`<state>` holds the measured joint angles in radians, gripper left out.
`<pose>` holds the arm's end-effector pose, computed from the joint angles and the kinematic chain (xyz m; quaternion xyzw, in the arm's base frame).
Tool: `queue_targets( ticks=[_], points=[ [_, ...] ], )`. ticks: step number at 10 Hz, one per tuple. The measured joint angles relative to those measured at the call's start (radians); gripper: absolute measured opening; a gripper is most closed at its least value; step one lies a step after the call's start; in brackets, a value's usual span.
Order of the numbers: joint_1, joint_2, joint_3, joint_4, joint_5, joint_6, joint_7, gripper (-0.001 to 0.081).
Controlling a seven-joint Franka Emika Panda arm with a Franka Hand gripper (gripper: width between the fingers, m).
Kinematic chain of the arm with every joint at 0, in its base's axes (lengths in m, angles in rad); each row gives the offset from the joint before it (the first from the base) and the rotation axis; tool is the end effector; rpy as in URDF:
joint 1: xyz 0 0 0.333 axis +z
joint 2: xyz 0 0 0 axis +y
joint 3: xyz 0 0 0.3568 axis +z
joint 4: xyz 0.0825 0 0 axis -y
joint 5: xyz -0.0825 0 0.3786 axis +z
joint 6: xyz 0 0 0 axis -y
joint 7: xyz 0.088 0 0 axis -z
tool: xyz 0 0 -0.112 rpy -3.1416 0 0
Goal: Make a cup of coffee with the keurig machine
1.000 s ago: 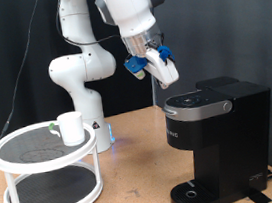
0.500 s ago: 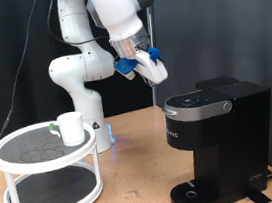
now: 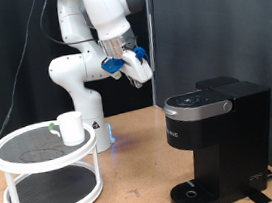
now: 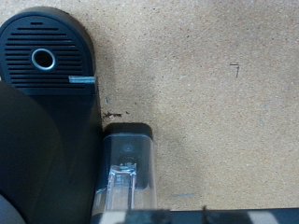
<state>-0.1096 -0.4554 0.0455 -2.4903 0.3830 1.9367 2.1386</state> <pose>0.3729 0.0046 0.4779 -0.3733 0.9118 0.1656 0.0430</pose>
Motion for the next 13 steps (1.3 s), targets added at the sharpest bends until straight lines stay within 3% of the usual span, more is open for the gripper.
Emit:
queue_targets(
  ticks=[2, 4, 6, 9, 11, 13],
  points=[
    [0.000, -0.067, -0.027, -0.073, 0.067, 0.091, -0.050, 0.0000],
    [-0.005, -0.148, -0.069, -0.142, 0.090, 0.124, -0.091, 0.0000],
    [-0.036, -0.198, -0.102, -0.171, 0.032, 0.075, -0.108, 0.0000],
    [-0.091, -0.223, -0.150, -0.171, -0.078, -0.080, -0.140, 0.0000],
    [-0.091, -0.225, -0.153, -0.173, -0.071, -0.069, -0.142, 0.0000],
    [-0.109, -0.238, -0.202, -0.175, -0.069, -0.092, -0.148, 0.0000]
  ],
)
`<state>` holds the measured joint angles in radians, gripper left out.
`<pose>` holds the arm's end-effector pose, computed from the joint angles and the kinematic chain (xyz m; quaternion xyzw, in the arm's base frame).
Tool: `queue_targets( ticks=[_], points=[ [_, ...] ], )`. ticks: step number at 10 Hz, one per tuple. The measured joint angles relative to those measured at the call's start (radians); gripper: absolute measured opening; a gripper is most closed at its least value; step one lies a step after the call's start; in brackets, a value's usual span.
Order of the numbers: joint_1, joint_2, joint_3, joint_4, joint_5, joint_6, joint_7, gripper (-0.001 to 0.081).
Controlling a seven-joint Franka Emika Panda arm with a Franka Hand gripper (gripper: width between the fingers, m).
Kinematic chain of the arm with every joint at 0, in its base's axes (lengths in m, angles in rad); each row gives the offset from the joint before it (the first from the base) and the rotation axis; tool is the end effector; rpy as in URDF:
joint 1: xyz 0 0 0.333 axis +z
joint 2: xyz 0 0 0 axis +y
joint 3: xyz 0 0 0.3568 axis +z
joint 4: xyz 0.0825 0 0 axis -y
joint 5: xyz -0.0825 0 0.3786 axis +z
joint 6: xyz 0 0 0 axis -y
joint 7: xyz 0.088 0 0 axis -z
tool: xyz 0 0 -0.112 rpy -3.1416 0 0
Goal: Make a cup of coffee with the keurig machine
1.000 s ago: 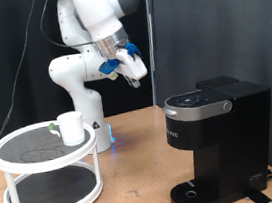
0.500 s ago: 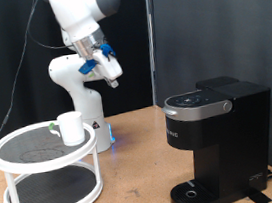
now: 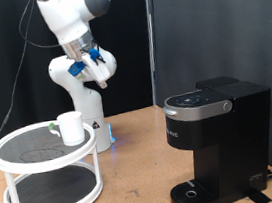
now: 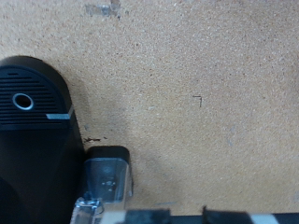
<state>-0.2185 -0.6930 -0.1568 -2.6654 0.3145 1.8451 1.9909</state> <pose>0.2792 -0.0855 0.4698 -0.3404 0.9170 0.1909 0.0831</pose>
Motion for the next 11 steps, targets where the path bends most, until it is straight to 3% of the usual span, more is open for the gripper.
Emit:
queue_targets(
  ticks=[6, 11],
  points=[
    [-0.128, -0.019, -0.160, 0.005, -0.110, -0.041, -0.090, 0.0000],
    [-0.143, -0.025, -0.208, 0.007, -0.111, -0.021, -0.127, 0.0000]
  ],
)
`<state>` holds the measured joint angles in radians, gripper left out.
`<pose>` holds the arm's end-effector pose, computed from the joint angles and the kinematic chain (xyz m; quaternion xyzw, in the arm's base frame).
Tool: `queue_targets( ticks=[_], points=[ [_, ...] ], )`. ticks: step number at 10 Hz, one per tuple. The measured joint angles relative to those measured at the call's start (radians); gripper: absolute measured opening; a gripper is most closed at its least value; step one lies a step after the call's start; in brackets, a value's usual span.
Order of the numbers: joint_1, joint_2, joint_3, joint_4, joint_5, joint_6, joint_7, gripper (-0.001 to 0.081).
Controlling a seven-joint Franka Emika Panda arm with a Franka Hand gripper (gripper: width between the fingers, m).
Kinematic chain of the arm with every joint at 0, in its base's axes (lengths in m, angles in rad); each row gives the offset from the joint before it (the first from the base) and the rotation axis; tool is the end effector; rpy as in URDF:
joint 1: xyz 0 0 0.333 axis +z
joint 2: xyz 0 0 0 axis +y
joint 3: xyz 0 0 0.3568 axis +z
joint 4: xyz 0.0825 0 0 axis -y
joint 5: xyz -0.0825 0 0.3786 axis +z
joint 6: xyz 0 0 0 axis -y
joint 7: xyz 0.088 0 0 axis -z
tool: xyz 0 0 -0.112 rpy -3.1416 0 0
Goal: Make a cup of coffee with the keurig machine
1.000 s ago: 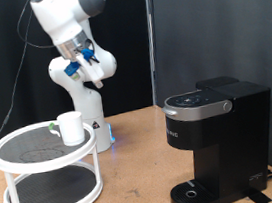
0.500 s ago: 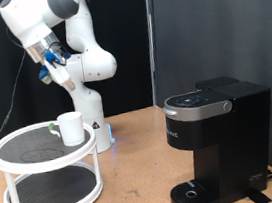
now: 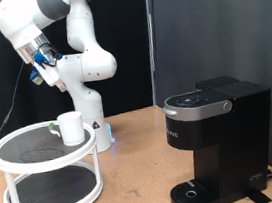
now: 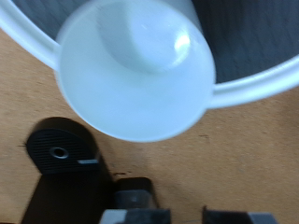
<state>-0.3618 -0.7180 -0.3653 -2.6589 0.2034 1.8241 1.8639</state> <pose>0.2235 -0.1852 0.4668 -0.2817 0.9323 0.1860 0.1295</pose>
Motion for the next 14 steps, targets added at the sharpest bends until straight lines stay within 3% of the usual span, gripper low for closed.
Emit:
queue_targets(
  ticks=[2, 5, 10, 11, 12, 14],
  points=[
    [-0.009, -0.002, -0.050, 0.001, 0.001, 0.062, -0.042, 0.0000],
    [-0.010, 0.003, -0.110, 0.019, 0.001, 0.079, -0.083, 0.0000],
    [-0.010, 0.036, -0.131, 0.016, 0.000, 0.109, -0.083, 0.0002],
    [-0.010, 0.047, -0.131, 0.006, 0.000, 0.137, -0.083, 0.0156],
    [-0.010, 0.059, -0.131, -0.008, 0.000, 0.166, -0.083, 0.0156],
    [-0.008, 0.084, -0.131, -0.039, 0.007, 0.221, -0.089, 0.0522]
  ],
)
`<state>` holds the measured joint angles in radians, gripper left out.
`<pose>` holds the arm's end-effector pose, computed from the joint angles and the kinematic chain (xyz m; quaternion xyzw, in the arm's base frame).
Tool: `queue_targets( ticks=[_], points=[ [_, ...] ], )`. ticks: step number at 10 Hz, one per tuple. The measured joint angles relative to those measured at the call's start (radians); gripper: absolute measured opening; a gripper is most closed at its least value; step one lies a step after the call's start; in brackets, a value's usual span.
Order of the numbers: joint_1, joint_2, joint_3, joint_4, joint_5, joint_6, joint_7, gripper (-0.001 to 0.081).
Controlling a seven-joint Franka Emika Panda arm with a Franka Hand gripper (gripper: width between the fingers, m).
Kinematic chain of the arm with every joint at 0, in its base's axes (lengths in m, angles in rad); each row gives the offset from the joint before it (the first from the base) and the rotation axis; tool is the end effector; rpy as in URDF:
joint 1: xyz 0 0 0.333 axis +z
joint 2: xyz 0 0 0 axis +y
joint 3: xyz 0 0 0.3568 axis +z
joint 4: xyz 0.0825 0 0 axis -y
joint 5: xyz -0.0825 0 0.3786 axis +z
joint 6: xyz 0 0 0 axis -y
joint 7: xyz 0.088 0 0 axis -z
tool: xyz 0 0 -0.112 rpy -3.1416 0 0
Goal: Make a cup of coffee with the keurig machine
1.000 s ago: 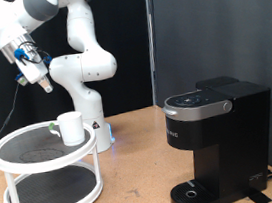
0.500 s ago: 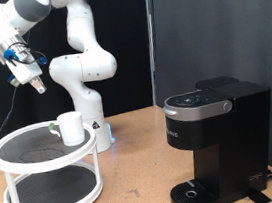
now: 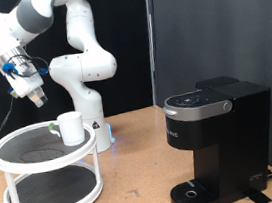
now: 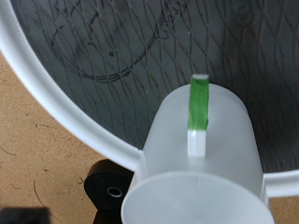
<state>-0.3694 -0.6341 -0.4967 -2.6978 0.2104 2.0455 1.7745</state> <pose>0.2166 -0.2371 0.4308 -0.2367 0.9423 0.1510 0.1823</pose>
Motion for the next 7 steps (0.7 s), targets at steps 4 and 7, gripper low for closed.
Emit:
queue_targets(
  ticks=[4, 7],
  points=[
    [0.015, 0.038, -0.009, -0.077, 0.054, 0.104, -0.089, 0.0722],
    [0.022, 0.064, -0.010, -0.114, 0.077, 0.151, -0.127, 0.0733]
  ],
)
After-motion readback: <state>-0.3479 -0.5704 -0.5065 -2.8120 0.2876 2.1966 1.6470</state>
